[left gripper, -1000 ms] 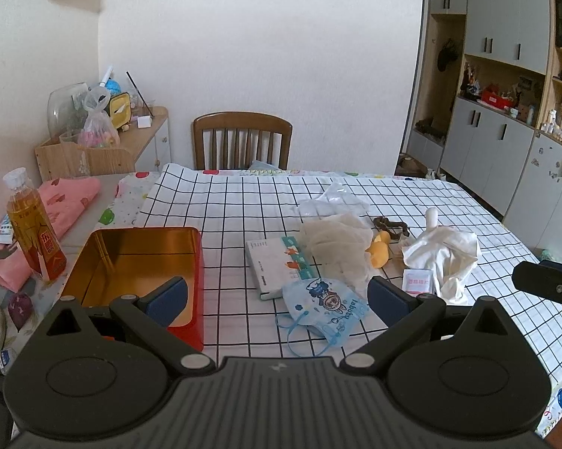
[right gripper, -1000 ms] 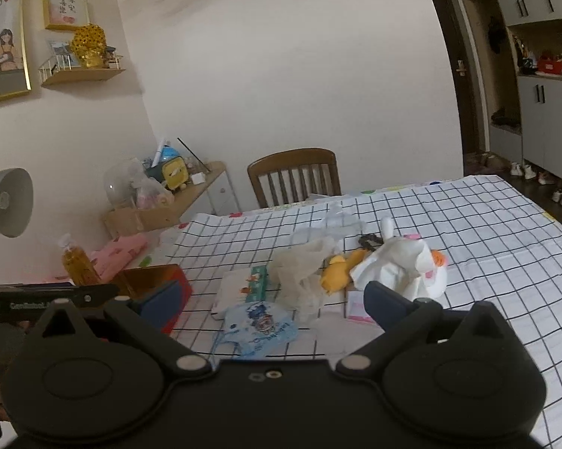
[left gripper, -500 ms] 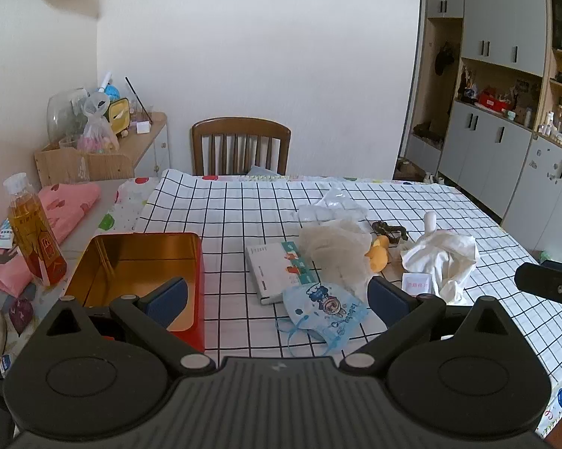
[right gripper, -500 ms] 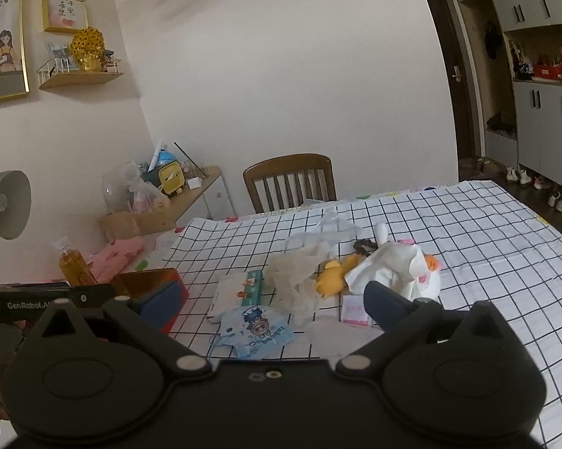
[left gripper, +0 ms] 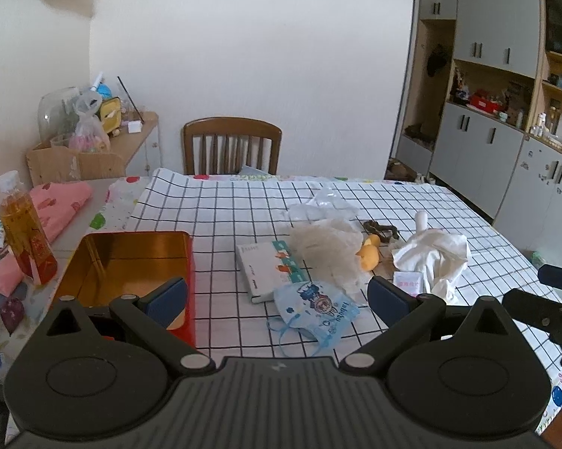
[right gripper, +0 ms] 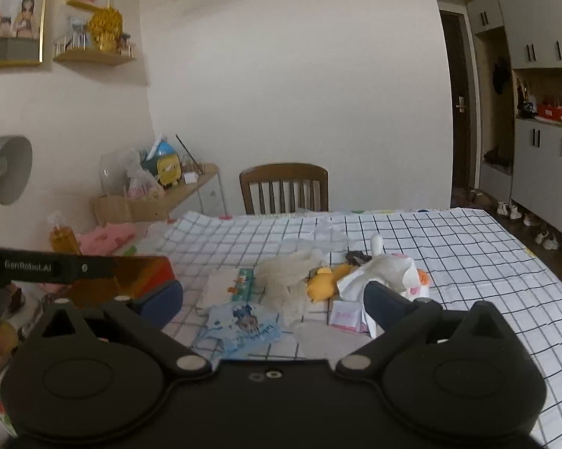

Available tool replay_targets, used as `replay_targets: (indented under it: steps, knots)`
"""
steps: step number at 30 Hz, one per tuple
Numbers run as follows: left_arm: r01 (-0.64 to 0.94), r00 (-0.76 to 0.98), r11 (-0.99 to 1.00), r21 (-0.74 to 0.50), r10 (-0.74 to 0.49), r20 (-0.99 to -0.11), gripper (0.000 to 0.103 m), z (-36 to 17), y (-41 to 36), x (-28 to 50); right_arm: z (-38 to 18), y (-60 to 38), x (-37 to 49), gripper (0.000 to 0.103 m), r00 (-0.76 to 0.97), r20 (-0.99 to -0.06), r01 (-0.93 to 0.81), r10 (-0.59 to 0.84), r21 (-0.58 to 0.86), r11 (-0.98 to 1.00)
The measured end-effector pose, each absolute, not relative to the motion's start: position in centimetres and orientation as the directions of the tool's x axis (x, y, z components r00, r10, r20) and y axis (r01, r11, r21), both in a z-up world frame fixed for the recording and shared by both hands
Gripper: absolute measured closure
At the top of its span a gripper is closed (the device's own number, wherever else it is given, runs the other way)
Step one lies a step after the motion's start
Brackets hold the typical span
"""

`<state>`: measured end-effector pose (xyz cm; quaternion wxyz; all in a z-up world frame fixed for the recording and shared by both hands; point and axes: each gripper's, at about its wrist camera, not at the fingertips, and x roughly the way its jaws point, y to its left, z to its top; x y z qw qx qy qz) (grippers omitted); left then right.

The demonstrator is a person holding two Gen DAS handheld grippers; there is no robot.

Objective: Organize soft objects

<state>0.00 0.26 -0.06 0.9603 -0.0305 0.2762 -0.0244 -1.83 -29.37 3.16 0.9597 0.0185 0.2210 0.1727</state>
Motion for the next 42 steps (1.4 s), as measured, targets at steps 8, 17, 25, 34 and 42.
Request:
replay_targets:
  steps: [8,17,25,34,42]
  knots:
    - [0.082,0.827,0.993,-0.079,-0.112,-0.551,0.0,-1.6,-1.1,1.9,1.9,-30.4,0.0,0.004,0.797,-0.498,-0.3,0.341,0.163,0.94]
    - [0.068,0.79,0.996,-0.056,-0.088,-0.606,0.0,-4.4,-2.8,6.0,-0.8,-30.9,3.9,0.007,0.749,-0.571,-0.319,0.337,0.136,0.938]
    - [0.058,0.759,0.997,-0.046,-0.074,-0.647,0.0,-6.8,-3.8,9.8,-3.6,-30.9,7.9,0.007,0.7,-0.629,-0.349,0.339,0.112,0.93]
    - [0.057,0.691,0.998,-0.021,-0.054,-0.721,0.0,-10.5,-5.1,13.4,-5.7,-30.7,10.4,0.009,0.66,-0.677,-0.376,0.325,0.077,0.923]
    - [0.076,0.621,0.997,-0.025,-0.067,-0.781,0.0,-13.4,-6.2,15.4,-7.5,-30.3,11.7,0.011,0.622,-0.713,-0.406,0.324,0.061,0.912]
